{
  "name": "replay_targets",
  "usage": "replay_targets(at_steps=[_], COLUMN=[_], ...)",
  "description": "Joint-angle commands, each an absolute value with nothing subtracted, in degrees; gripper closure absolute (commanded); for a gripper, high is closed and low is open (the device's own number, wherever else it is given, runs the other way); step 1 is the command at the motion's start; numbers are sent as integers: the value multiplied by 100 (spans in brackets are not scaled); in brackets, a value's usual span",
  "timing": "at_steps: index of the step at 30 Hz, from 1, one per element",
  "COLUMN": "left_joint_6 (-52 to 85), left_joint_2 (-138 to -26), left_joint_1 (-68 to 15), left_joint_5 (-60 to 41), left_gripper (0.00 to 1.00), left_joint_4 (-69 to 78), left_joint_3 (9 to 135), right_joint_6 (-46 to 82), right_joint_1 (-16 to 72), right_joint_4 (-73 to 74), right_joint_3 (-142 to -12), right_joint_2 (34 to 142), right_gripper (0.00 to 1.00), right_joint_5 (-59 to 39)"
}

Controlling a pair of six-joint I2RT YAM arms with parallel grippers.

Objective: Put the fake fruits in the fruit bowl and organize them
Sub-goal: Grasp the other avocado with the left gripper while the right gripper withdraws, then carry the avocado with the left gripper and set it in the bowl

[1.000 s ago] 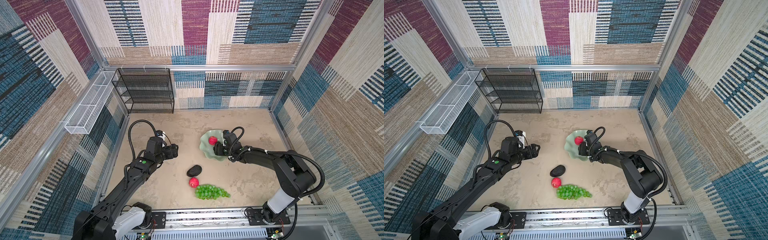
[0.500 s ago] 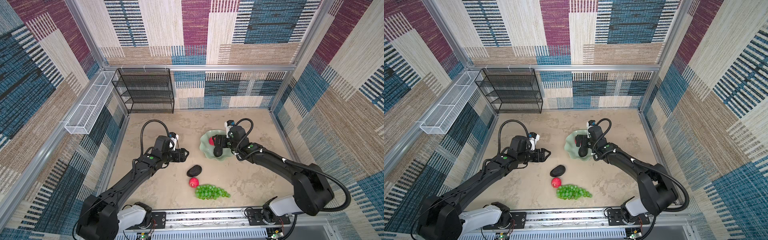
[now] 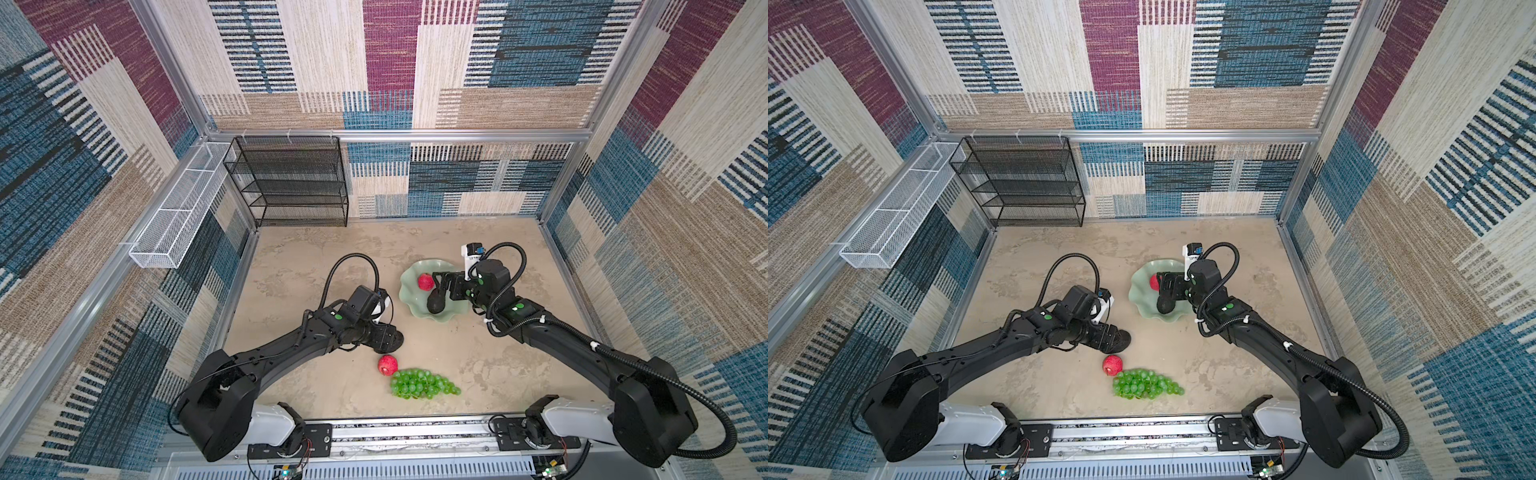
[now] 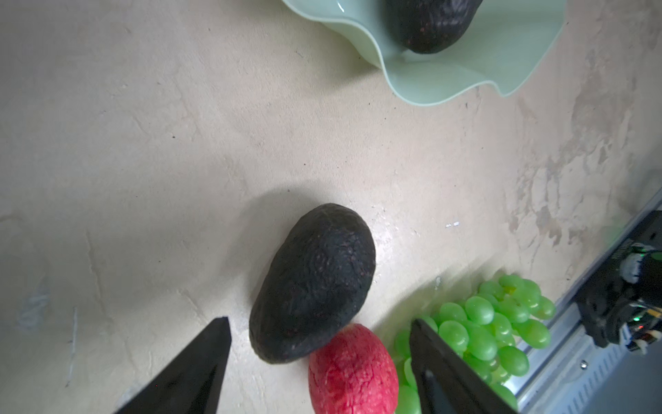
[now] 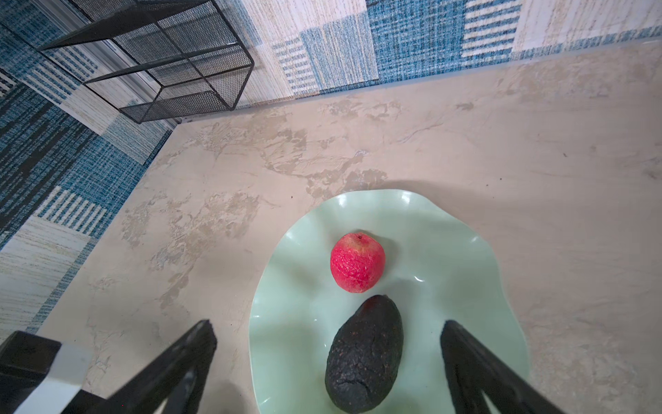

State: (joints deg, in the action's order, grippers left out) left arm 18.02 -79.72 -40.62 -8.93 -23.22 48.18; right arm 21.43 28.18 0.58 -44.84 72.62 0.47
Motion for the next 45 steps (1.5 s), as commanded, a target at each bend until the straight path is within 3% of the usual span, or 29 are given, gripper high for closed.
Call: replay_targets(at_steps=[1, 8, 17, 25, 29, 34, 45], left_joint_6=[1472, 1582, 1682, 1266, 790, 613, 1438], left_joint_2=[-8220, -8793, -8937, -8256, -8345, -9274, -11444], left_joint_1=[-4185, -4235, -4233, -4235, -4226, -4223, -4494], left_joint_5=[-572, -453, -229, -8, -97, -405, -1263], left_gripper=[17, 20, 44, 46, 45, 45, 47], left_joint_4=[-2383, -2382, -2455, -2689, -2700, -2839, -3128], left_joint_3=[4948, 5071, 5205, 5599, 6390, 7775, 10160], right_joint_6=[2207, 2180, 2162, 2248, 2361, 2494, 3188], right_joint_1=[2813, 2770, 2716, 2578, 2381, 2164, 1951], right_joint_4=[330, 351, 429, 587, 748, 684, -92], right_joint_3=[-4428, -4292, -4230, -4090, -3877, -3590, -2670], right_joint_2=[7208, 7053, 6997, 6940, 6668, 6153, 4386], right_gripper=[0, 0, 0, 0, 0, 0, 0], right_joint_5=[26, 44, 39, -79, -233, -238, 148])
